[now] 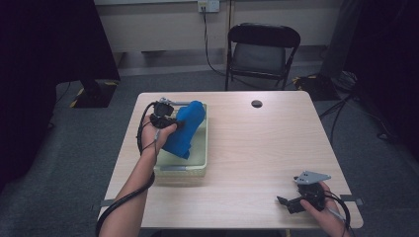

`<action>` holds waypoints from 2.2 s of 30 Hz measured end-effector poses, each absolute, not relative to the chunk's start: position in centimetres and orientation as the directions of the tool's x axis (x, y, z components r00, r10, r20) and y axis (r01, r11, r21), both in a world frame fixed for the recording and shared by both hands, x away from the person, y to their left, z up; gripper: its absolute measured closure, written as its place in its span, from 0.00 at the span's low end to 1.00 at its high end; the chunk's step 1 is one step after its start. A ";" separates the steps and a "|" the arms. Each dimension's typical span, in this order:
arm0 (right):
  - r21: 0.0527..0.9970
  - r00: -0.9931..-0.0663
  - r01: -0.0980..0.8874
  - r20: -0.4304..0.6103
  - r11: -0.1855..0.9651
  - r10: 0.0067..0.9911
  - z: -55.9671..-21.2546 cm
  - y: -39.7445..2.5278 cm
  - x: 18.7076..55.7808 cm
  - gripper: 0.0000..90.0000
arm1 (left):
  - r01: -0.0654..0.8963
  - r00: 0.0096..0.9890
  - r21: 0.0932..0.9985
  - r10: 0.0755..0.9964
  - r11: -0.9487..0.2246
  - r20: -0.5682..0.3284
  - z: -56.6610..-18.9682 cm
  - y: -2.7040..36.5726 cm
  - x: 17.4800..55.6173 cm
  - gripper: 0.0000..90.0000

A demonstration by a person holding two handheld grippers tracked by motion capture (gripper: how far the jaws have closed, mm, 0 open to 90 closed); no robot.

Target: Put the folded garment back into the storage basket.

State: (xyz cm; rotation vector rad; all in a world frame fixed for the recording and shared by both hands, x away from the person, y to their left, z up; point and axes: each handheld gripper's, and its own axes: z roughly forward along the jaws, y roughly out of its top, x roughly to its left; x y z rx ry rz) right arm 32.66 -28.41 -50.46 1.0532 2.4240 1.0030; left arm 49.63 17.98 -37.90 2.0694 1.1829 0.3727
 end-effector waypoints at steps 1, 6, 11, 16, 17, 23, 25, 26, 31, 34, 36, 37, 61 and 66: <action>0.709 -0.680 0.513 -0.008 0.484 0.733 -50.5 -28.4 32.7 0.00 | 0.634 0.537 0.701 0.838 -0.326 -0.096 -38.1 17.9 49.7 0.83; 0.709 -0.680 0.513 -0.008 0.484 0.733 -50.5 -28.4 32.7 0.00 | 0.648 0.527 0.689 0.844 -0.325 -0.097 -39.4 17.8 50.0 0.83; 0.709 -0.680 0.513 -0.008 0.484 0.733 -50.5 -28.4 32.7 0.00 | 0.658 0.516 0.682 0.851 -0.320 -0.099 -40.2 17.8 50.2 0.83; 0.709 -0.680 0.513 -0.008 0.484 0.733 -50.5 -28.4 32.7 0.00 | 0.674 0.510 0.667 0.853 -0.318 -0.108 -41.4 17.8 50.4 0.83; 0.709 -0.680 0.513 -0.008 0.484 0.733 -50.5 -28.4 32.7 0.00 | 0.674 0.510 0.667 0.853 -0.318 -0.108 -41.4 17.8 50.4 0.83; 0.709 -0.680 0.513 -0.008 0.484 0.733 -50.5 -28.4 32.7 0.00 | 0.686 0.509 0.653 0.853 -0.321 -0.115 -42.4 17.5 50.6 0.82; 0.709 -0.680 0.513 -0.008 0.484 0.733 -50.5 -28.4 32.7 0.00 | 0.692 0.504 0.648 0.855 -0.317 -0.120 -42.9 17.3 50.8 0.82; 0.709 -0.680 0.513 -0.008 0.484 0.733 -50.5 -28.4 32.7 0.00 | 0.695 0.503 0.646 0.856 -0.317 -0.122 -43.0 17.3 50.9 0.82; 0.709 -0.680 0.513 -0.008 0.484 0.733 -50.5 -28.4 32.7 0.00 | 0.702 0.502 0.636 0.856 -0.319 -0.124 -43.9 17.1 51.1 0.82; 0.709 -0.680 0.513 -0.008 0.484 0.733 -50.5 -28.4 32.7 0.00 | 0.708 0.499 0.630 0.857 -0.320 -0.127 -44.2 17.0 51.2 0.82; 0.709 -0.680 0.513 -0.008 0.484 0.733 -50.5 -28.4 32.7 0.00 | 0.711 0.498 0.626 0.858 -0.321 -0.126 -44.4 17.0 51.2 0.81; 0.709 -0.680 0.513 -0.008 0.484 0.733 -50.5 -28.4 32.7 0.00 | 0.712 0.498 0.623 0.858 -0.323 -0.124 -44.5 17.1 51.3 0.81; 0.709 -0.680 0.513 -0.008 0.484 0.733 -50.5 -28.4 32.7 0.00 | 0.735 0.515 0.563 0.851 -0.378 -0.100 -46.8 17.0 52.0 0.59; 0.709 -0.680 0.513 -0.008 0.484 0.733 -50.5 -28.4 32.7 0.00 | 0.733 0.518 0.564 0.849 -0.380 -0.100 -47.1 17.0 52.1 0.53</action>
